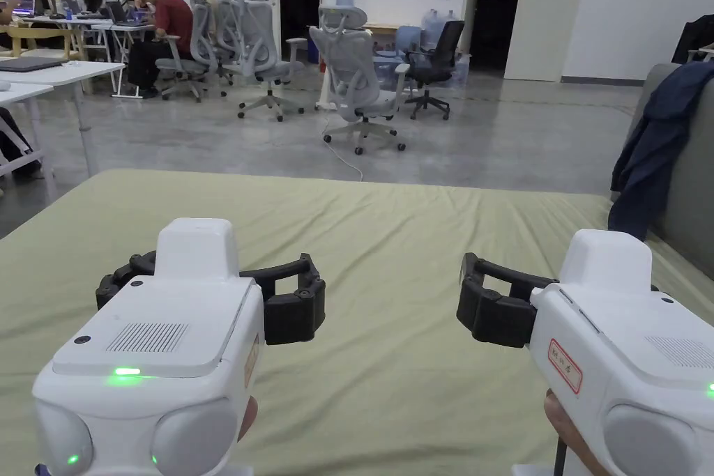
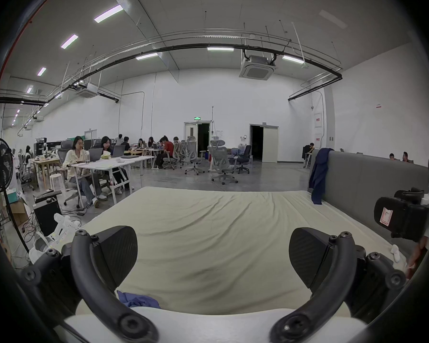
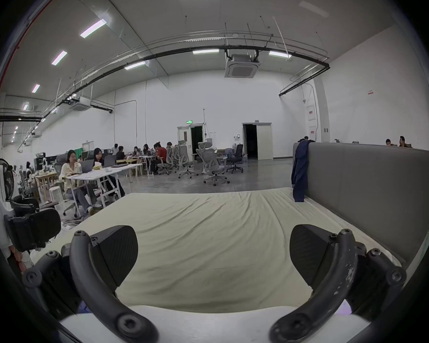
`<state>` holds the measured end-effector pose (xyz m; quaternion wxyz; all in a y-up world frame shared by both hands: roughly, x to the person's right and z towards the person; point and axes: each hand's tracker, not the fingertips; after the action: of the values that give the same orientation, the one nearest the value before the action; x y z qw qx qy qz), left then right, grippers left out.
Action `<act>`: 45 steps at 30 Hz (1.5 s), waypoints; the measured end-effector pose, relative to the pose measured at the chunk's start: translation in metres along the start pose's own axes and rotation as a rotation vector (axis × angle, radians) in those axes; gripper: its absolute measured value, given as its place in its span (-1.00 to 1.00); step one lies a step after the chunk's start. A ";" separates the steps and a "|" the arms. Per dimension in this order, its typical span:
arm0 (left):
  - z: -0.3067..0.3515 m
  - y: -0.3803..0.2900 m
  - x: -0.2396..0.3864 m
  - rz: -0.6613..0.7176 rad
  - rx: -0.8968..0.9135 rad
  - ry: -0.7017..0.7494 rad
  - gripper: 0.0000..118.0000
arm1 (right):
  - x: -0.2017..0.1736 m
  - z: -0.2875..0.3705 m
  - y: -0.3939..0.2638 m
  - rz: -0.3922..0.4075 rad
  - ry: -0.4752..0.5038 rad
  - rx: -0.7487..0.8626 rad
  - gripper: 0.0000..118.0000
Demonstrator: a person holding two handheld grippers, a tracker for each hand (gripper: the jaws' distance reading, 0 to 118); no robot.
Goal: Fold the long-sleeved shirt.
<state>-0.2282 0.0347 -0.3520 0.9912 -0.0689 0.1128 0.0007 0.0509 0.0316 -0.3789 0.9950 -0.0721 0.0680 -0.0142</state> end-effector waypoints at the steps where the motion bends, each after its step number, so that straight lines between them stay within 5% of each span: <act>1: 0.000 0.000 0.000 -0.002 0.000 0.000 1.00 | 0.000 0.000 0.000 -0.004 -0.001 0.000 1.00; 45: 0.005 0.006 0.000 0.014 0.031 -0.004 1.00 | 0.004 0.003 0.000 -0.036 0.020 -0.011 1.00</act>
<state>-0.2274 0.0410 -0.3478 0.9924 -0.0525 0.1114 0.0062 0.0552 0.0322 -0.3760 0.9934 -0.0784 0.0769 -0.0323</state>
